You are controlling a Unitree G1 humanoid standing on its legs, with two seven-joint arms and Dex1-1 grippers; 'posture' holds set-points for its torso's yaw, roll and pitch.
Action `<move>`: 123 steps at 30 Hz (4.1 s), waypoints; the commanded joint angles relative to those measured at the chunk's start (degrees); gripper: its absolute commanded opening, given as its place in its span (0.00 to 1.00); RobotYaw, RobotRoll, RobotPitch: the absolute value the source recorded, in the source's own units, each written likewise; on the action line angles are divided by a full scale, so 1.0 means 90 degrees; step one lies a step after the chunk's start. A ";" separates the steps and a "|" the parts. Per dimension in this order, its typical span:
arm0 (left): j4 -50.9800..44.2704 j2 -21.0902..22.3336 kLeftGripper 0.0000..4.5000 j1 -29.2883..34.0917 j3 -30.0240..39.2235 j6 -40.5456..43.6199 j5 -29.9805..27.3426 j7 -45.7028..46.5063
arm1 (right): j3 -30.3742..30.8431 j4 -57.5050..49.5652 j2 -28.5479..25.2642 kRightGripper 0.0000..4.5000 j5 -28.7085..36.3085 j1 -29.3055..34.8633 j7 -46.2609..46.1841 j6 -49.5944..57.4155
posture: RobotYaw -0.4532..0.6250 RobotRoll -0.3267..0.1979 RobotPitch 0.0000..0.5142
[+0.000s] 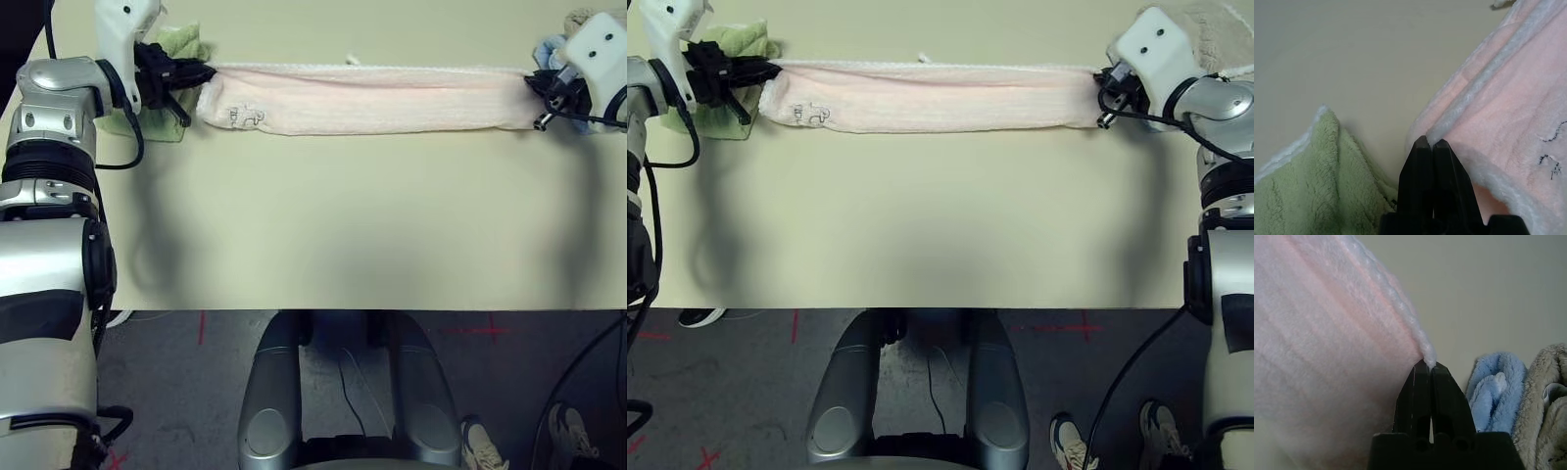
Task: Fold the towel and set it aside.
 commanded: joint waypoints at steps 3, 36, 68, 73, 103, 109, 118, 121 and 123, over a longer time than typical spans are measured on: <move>0.0180 0.0227 0.01 0.0080 0.0023 -0.0002 0.0190 0.0023 | -0.0118 0.0253 -0.0058 0.00 -0.0116 -0.0006 -0.0401 0.0128 | 0.42 0.62 0.82; 0.0339 0.0164 0.99 -0.0012 0.0391 -0.0497 0.0248 0.0917 | -0.1330 0.0130 0.0435 1.00 0.0961 -0.0085 0.0174 -0.0164 | 0.42 0.62 0.82; -0.4727 -0.0830 0.99 0.2984 0.1008 0.1331 -0.2011 -0.0884 | -0.2831 -0.3356 0.1067 1.00 0.3890 0.2605 0.2443 0.2146 | 0.44 0.62 0.83; -0.4630 -0.1029 0.99 0.3284 0.0962 0.0637 -0.1884 -0.0542 | -0.2840 -0.4199 0.1020 1.00 0.4195 0.3177 0.2464 0.2822 | 0.44 0.62 0.82; -0.5297 -0.1256 0.99 0.4218 0.0912 0.0470 -0.1968 0.0225 | -0.4681 -0.6684 0.1568 1.00 0.7057 0.5069 -0.1243 0.7198 | 0.41 0.62 0.79; -0.5307 -0.1250 0.99 0.4218 0.0880 0.0495 -0.1988 0.0246 | -0.4662 -0.6512 0.1867 1.00 0.7061 0.4669 -0.1666 0.6992 | 0.42 0.62 0.79; -0.5417 -0.1213 0.99 0.4269 0.0887 0.0580 -0.2011 0.0281 | -0.4628 -0.5954 0.1981 1.00 0.6932 0.4094 -0.2189 0.6858 | 0.42 0.62 0.79; -0.5424 -0.1208 0.99 0.4265 0.0884 0.0600 -0.2006 0.0291 | -0.4628 -0.5919 0.2005 1.00 0.6973 0.4057 -0.2249 0.6869 | 0.42 0.62 0.79; -0.5424 -0.1198 0.99 0.4264 0.0883 0.0611 -0.2005 0.0289 | -0.4629 -0.5932 0.2018 1.00 0.6991 0.4069 -0.2271 0.6876 | 0.42 0.62 0.79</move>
